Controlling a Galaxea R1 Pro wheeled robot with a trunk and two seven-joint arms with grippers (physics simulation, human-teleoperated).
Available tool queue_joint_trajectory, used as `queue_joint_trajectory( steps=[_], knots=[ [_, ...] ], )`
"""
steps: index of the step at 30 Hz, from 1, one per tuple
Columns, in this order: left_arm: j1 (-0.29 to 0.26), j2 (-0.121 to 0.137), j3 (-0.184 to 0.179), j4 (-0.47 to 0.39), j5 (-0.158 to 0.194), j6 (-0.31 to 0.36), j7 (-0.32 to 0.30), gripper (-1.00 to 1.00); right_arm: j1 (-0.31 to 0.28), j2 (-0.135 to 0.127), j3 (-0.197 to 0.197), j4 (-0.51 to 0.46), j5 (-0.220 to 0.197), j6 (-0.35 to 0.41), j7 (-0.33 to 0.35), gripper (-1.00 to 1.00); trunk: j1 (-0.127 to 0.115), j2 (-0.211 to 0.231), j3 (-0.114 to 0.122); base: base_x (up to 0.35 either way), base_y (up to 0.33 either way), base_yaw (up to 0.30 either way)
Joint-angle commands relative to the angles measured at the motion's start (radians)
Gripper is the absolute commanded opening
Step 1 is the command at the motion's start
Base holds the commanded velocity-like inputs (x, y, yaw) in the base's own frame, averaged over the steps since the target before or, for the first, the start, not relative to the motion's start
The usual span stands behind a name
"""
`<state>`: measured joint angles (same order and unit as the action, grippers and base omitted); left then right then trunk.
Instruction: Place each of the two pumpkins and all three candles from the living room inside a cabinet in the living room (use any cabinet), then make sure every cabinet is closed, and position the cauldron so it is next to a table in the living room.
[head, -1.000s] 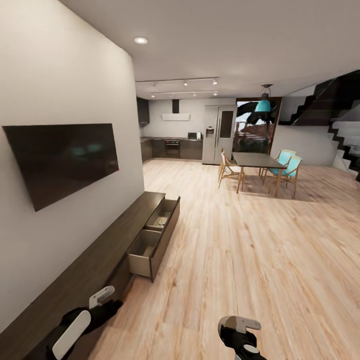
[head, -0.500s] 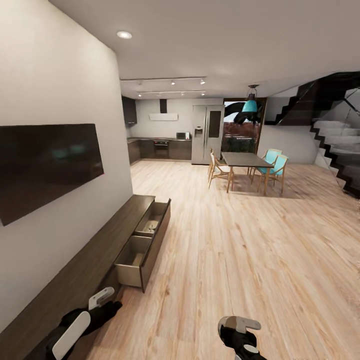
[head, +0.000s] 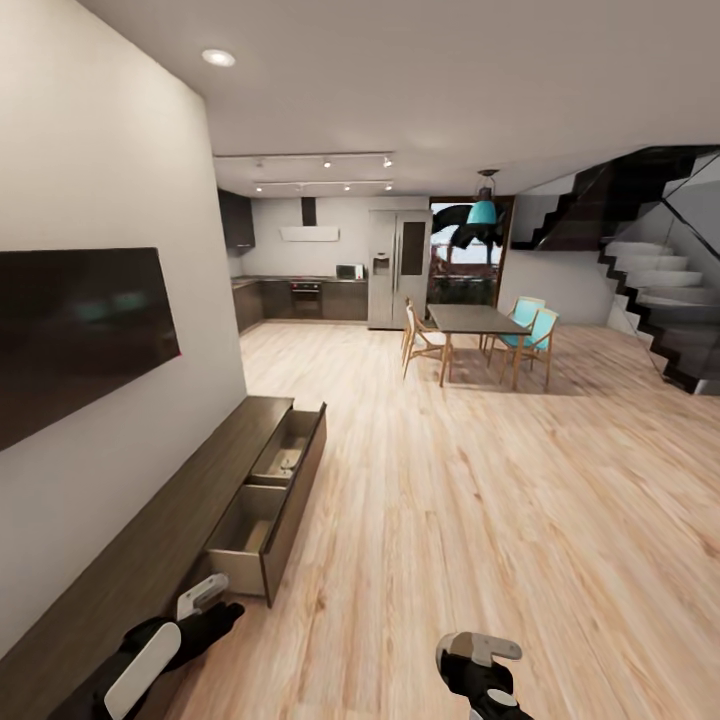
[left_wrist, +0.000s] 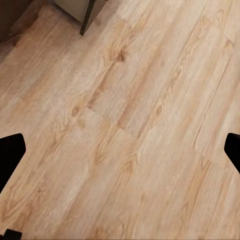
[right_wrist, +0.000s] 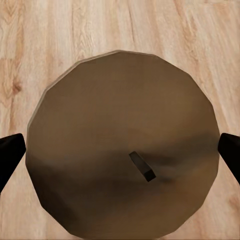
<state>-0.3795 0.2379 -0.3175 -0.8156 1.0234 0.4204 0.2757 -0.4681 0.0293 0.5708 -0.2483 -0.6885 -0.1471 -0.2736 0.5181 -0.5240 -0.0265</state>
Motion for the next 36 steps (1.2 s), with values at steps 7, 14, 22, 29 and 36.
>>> queue_joint_trajectory(
  steps=[7, 14, 22, 29, 36],
  knots=[
    [-0.001, 0.001, -0.006, -0.002, 0.01, 0.0, 0.01, 1.0, -0.001, 0.0, 0.009, 0.0, -0.009, -0.005, -0.004, -1.0, 0.001, -0.002, -0.002, 0.211, 0.054, 0.0],
    [-0.001, 0.001, -0.006, -0.002, 0.01, 0.0, 0.01, 1.0, -0.001, 0.0, 0.009, 0.0, -0.009, -0.004, -0.004, -1.0, 0.001, -0.002, -0.002, 0.211, 0.016, -0.03],
    [-0.001, 0.001, -0.006, -0.002, 0.009, 0.0, 0.01, 1.0, -0.001, 0.0, 0.009, 0.0, -0.008, -0.003, -0.004, -1.0, 0.001, -0.002, -0.002, 0.203, 0.076, -0.12],
    [-0.001, 0.001, -0.006, -0.002, 0.009, 0.0, 0.01, 1.0, -0.001, 0.0, 0.009, 0.0, -0.009, -0.004, -0.004, -1.0, 0.001, -0.002, -0.002, 0.202, 0.043, -0.05],
    [-0.001, 0.001, -0.006, -0.002, 0.009, 0.0, 0.01, 1.0, -0.001, 0.0, 0.009, 0.0, -0.009, -0.004, -0.004, -1.0, 0.001, -0.002, -0.002, 0.206, 0.02, -0.244]
  ],
)
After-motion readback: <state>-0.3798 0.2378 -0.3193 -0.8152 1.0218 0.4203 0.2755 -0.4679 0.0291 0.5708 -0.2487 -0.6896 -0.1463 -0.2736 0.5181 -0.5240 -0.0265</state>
